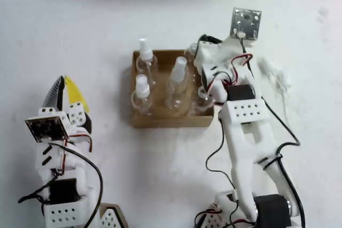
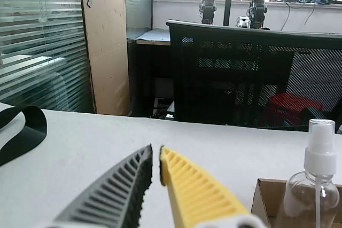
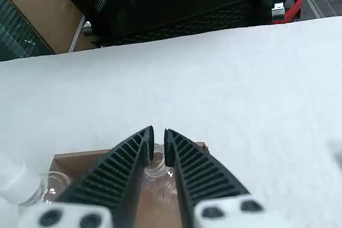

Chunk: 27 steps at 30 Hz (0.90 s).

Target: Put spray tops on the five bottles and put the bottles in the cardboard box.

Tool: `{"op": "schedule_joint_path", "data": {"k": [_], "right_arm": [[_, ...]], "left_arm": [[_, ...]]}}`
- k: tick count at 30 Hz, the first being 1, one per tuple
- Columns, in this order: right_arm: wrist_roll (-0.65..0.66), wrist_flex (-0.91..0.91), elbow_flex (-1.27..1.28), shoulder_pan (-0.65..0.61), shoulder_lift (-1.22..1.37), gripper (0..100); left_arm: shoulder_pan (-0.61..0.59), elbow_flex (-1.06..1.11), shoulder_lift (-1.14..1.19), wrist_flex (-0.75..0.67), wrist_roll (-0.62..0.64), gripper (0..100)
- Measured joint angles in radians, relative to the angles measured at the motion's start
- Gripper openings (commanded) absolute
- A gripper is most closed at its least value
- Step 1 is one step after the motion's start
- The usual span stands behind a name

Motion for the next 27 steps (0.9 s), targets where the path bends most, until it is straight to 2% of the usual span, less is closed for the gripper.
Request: {"op": "schedule_joint_path", "data": {"k": [27], "right_arm": [[0.0, 0.071, -0.011, -0.121, 0.005, 1.6]], "left_arm": [[0.0, 0.0, 0.0, 0.0, 0.0, 3]]}}
